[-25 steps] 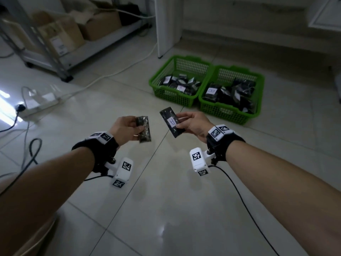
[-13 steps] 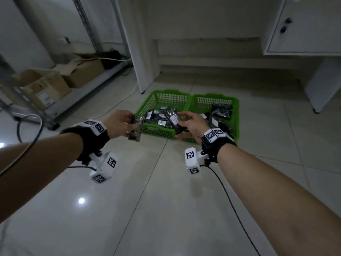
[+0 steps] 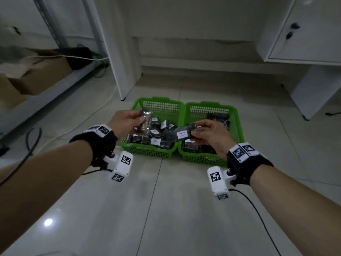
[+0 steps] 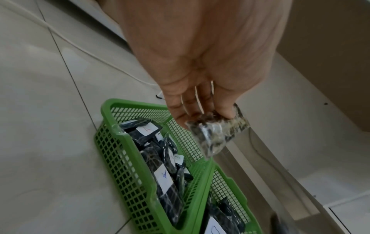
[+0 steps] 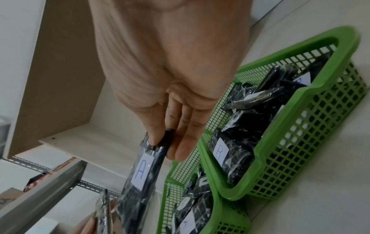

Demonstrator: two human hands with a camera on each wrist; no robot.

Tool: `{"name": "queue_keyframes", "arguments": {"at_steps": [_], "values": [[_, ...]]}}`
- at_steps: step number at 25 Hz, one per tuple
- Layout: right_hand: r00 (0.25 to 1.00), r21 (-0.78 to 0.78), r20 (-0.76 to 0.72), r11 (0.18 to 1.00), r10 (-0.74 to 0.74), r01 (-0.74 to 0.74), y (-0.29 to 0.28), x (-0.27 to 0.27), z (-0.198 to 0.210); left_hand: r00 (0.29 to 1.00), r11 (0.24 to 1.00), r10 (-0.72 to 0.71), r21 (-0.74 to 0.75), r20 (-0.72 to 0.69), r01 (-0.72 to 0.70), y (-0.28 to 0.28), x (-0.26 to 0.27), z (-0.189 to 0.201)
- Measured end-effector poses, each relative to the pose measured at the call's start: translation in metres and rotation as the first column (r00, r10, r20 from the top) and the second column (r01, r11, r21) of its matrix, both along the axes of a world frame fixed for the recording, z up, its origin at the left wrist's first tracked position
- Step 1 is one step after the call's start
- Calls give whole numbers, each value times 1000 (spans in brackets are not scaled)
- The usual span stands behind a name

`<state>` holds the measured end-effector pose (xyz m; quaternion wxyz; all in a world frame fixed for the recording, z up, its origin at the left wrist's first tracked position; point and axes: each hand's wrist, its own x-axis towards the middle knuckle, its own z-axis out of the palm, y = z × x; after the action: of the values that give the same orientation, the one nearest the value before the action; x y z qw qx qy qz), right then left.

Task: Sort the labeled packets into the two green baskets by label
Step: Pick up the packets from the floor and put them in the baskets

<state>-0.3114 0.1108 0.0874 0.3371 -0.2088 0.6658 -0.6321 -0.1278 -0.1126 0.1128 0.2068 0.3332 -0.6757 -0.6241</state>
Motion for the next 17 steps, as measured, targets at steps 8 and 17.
{"name": "queue_keyframes", "arguments": {"at_steps": [8, 17], "values": [[985, 111, -154, 989, -78, 96, -32, -14, -2, 963, 978, -205, -2, 172, 209, -87, -48, -48], [953, 320, -270, 921, -135, 221, -105, 0, -20, 833, 614, -408, -564, 373, 553, -108, -47, -62]]}}
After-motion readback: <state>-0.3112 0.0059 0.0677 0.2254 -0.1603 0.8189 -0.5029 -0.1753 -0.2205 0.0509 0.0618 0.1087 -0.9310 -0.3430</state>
